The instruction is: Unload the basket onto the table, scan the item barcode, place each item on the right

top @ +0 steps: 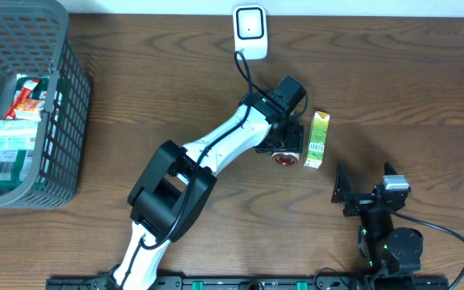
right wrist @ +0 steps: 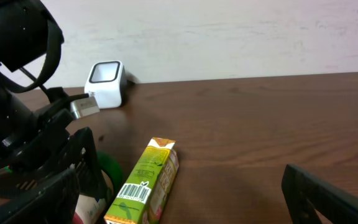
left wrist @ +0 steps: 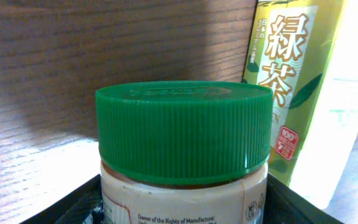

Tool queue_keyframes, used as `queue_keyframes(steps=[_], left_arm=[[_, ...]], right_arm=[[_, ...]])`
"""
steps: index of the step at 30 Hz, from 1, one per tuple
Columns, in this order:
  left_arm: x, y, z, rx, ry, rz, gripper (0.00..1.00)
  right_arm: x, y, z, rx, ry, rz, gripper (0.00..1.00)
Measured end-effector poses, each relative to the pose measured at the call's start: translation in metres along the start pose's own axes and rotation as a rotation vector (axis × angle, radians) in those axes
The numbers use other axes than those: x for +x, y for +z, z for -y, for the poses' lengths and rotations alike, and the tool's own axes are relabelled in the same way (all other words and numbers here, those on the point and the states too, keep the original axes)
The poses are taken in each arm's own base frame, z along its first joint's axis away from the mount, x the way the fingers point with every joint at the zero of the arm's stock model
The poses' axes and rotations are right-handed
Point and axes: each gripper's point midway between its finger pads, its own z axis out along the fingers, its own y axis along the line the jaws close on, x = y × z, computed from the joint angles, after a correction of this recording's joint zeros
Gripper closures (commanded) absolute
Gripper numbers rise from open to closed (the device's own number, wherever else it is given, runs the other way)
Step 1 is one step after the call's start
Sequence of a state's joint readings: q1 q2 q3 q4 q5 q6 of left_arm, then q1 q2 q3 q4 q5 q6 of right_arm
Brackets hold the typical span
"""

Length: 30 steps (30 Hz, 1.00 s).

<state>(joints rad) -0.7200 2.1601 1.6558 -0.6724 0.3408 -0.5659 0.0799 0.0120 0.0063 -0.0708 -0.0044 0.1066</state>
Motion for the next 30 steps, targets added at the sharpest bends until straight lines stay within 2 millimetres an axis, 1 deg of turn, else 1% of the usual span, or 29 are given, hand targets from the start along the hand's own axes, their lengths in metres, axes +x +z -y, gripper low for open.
queue_keyframes(steps=[3,7,14,23,30], left_arm=[[-0.001,0.0,0.002,0.013,-0.012,0.001,0.31],[-0.009,-0.001,0.006,0.033,-0.015,0.032,0.31],[-0.013,-0.001,0.003,0.008,-0.044,0.057,0.31],[-0.009,0.0,0.008,0.027,-0.069,0.041,0.31],[-0.004,0.001,0.007,0.021,-0.099,0.02,0.31]], right_arm=[[0.0,0.0,0.0,0.0,0.0,0.0,0.01],[0.0,0.0,0.0,0.0,0.0,0.0,0.01],[0.0,0.0,0.0,0.0,0.0,0.0,0.01],[0.0,0.0,0.0,0.0,0.0,0.0,0.01],[0.0,0.0,0.0,0.0,0.0,0.0,0.01]])
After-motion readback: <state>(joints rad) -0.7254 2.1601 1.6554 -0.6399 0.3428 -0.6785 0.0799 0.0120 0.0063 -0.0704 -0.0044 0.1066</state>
